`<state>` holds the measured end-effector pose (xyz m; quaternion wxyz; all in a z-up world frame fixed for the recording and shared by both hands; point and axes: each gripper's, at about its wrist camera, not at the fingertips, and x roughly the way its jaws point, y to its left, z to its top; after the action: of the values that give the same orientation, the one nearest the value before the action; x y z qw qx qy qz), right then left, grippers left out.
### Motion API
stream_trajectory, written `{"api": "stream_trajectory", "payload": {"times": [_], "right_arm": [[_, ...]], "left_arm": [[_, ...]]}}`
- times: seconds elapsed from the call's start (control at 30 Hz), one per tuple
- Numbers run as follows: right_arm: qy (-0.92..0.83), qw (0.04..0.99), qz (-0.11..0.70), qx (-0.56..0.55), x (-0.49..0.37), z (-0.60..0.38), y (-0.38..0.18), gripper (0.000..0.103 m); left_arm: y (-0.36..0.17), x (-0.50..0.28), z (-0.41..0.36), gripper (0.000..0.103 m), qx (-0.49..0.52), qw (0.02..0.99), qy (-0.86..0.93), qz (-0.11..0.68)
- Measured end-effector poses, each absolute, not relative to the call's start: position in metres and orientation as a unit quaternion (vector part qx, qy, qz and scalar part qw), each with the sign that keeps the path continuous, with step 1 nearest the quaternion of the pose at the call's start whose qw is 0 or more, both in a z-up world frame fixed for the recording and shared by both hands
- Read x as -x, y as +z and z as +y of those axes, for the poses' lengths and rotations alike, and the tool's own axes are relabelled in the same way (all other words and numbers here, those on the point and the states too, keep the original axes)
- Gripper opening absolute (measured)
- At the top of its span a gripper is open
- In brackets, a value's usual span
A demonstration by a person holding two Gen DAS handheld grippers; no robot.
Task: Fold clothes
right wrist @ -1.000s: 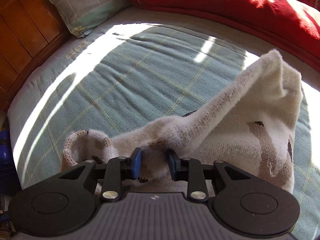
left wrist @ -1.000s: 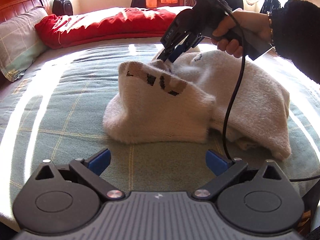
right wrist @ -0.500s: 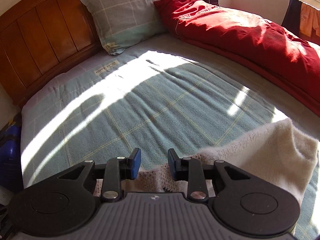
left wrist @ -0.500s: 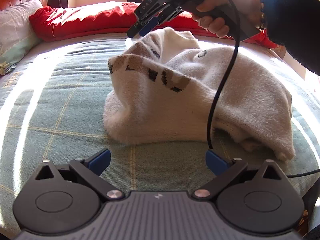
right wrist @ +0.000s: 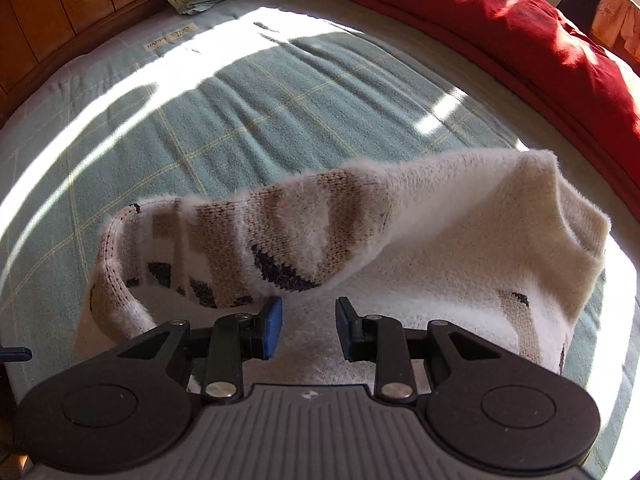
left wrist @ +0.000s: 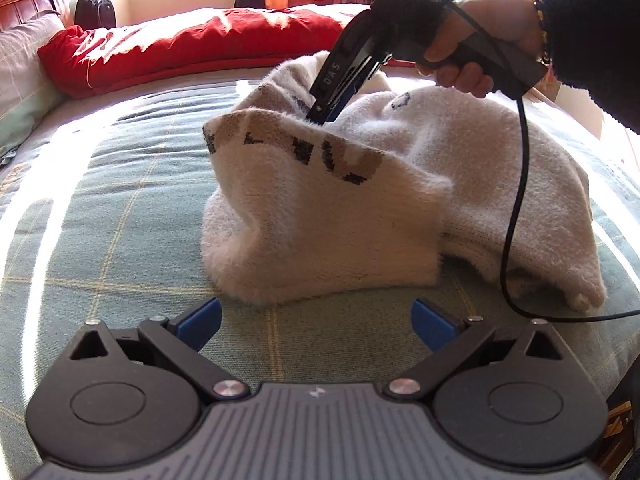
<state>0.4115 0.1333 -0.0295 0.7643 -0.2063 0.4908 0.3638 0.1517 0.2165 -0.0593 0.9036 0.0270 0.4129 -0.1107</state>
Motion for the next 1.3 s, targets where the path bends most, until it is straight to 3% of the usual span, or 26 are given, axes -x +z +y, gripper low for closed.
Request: {"api": "stream_trajectory", "payload": {"times": [0.37, 0.6, 0.87, 1.17, 1.3], "right_arm": [[0.399, 0.783, 0.45, 0.158, -0.426, 0.191, -0.021, 0.033], [0.397, 0.761, 0.465, 0.215, -0.408, 0.169, -0.015, 0.033], [0.379, 0.723, 0.506, 0.276, -0.387, 0.178, -0.05, 0.033], [0.412, 0.764, 0.484, 0.106, -0.394, 0.211, -0.032, 0.034], [0.414, 0.769, 0.468, 0.132, -0.382, 0.188, -0.005, 0.037]], "left_arm": [[-0.069, -0.143, 0.226, 0.101, -0.027, 0.901, -0.099, 0.421], [-0.073, -0.13, 0.233, 0.101, -0.035, 0.902, -0.094, 0.42], [-0.074, -0.112, 0.237, 0.101, -0.025, 0.9, -0.081, 0.428], [-0.066, -0.094, 0.248, 0.101, -0.018, 0.901, -0.063, 0.429], [-0.063, -0.09, 0.248, 0.101, -0.015, 0.904, -0.069, 0.421]]}}
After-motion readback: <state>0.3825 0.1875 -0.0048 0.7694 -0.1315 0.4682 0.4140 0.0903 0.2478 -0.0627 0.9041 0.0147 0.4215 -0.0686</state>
